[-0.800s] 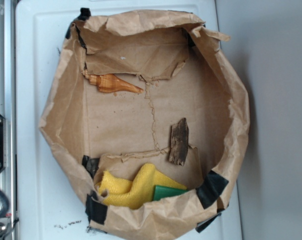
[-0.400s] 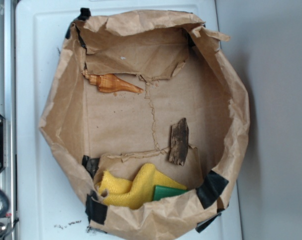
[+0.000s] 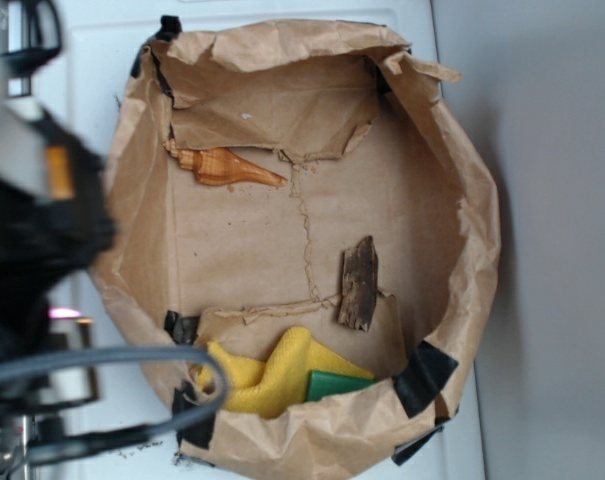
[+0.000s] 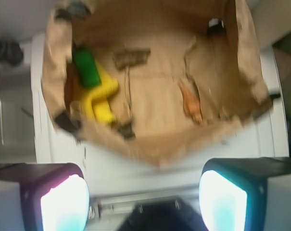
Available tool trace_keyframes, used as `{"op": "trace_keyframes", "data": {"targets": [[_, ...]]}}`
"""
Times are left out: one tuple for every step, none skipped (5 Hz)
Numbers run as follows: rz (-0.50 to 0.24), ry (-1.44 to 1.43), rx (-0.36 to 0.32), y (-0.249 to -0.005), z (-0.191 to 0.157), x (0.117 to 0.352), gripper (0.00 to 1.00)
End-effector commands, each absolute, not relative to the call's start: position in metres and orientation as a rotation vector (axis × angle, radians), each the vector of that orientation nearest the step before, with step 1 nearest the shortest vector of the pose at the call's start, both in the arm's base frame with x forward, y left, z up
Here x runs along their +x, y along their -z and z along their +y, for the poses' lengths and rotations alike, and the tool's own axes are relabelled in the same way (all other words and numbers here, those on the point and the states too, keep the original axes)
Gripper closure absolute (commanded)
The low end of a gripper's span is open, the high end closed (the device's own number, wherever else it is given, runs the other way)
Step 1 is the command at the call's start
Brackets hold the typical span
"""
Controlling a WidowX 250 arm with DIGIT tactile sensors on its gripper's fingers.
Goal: Grab the shell.
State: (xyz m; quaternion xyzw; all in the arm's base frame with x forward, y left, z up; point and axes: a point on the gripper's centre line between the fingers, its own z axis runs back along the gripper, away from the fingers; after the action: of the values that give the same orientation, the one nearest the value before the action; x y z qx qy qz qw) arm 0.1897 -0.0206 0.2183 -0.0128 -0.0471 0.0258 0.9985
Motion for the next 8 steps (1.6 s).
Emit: {"op": "trace_keyframes", "data": {"targets": [[-0.180, 0.254, -0.114, -0.190, 0.005, 0.243, 0.00], [-0.160, 0.203, -0.116, -0.192, 0.018, 0.248, 0.00], [-0.160, 0.203, -0.116, -0.192, 0.018, 0.248, 0.00], [-0.160, 0.203, -0.116, -0.192, 0.018, 0.248, 0.00], [-0.160, 0.203, -0.116, -0.192, 0.018, 0.248, 0.00], [-0.203, 0.194, -0.023, -0.143, 0.011, 0.258, 0.00], [-0.213, 0.198, 0.010, -0.108, 0.012, 0.264, 0.00], [-0.209, 0.212, 0.053, -0.086, 0.012, 0.261, 0.00]]}}
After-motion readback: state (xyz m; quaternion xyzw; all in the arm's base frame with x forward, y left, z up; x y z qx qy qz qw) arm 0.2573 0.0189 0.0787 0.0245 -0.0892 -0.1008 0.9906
